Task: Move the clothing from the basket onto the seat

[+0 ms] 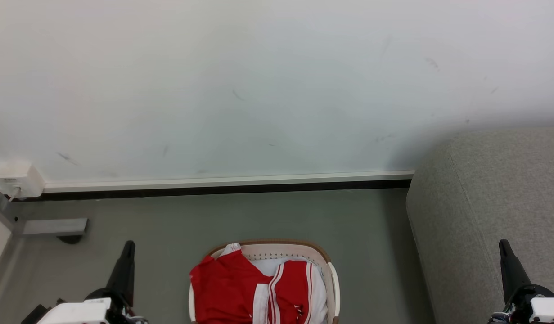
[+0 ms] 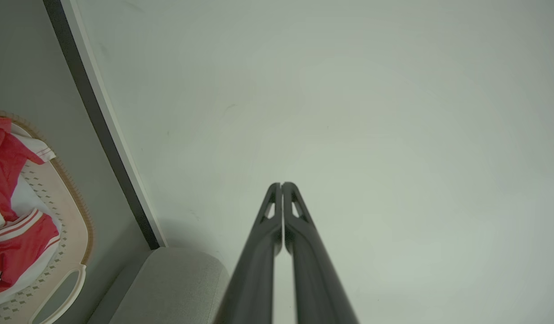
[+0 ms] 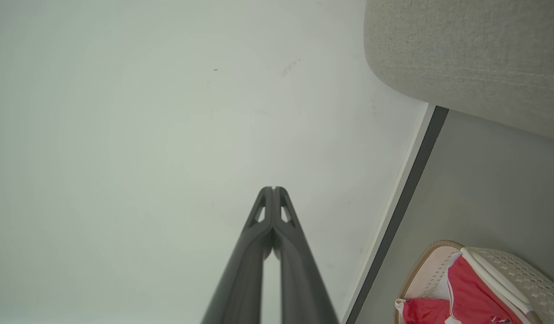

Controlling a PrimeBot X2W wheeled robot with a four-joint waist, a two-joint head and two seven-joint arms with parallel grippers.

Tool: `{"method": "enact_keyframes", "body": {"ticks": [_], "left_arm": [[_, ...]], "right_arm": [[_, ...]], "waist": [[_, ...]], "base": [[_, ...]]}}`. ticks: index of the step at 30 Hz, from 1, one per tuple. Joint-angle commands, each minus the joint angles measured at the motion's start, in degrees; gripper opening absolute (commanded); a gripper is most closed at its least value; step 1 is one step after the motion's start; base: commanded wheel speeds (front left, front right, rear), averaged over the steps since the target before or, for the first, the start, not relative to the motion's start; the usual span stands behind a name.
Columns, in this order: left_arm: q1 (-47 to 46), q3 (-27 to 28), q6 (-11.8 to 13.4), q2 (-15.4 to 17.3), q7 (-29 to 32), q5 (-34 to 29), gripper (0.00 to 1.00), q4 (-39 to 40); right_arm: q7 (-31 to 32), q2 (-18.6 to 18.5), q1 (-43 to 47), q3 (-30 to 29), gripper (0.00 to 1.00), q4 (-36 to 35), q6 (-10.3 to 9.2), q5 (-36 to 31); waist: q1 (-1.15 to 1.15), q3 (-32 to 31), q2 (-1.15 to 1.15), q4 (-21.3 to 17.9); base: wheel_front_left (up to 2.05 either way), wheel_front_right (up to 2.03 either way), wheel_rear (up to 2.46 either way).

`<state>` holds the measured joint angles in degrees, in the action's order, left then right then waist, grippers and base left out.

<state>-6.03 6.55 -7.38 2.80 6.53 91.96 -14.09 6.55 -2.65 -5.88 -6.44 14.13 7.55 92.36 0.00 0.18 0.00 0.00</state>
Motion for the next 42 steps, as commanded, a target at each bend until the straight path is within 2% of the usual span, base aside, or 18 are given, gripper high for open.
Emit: {"method": "enact_keyframes", "body": {"ticks": [1,32,33,42], "left_arm": [[-0.4,0.1,-0.3,0.1,0.2,0.9,0.00,0.2],[-0.4,0.1,-0.3,0.1,0.2,0.9,0.00,0.2],[0.1,0.0,0.0,0.0,-0.1,0.0,1.00,-0.2],[0.7,-1.6,0.1,-0.1,-2.4,-2.0,1.00,-0.9]], "right_arm": [[0.1,-0.4,-0.8,-0.2,0.00,-0.3,-0.13,0.1],[0.1,-0.4,-0.8,-0.2,0.00,-0.3,-0.13,0.1],[0.0,0.0,0.1,0.0,1.00,0.1,0.00,0.0],[-2.4,0.2,1.2,1.6,1.00,-0.2,-0.01,-3.3]], "waist": [[0.00,0.0,0.00,0.0],[0.00,0.0,0.00,0.0],[0.00,0.0,0.00,0.0],[0.00,0.0,0.00,0.1]], "base": [[0.00,0.00,0.00],[0.00,0.00,0.00],[0.00,0.00,0.00],[0.00,0.00,0.00]]}}
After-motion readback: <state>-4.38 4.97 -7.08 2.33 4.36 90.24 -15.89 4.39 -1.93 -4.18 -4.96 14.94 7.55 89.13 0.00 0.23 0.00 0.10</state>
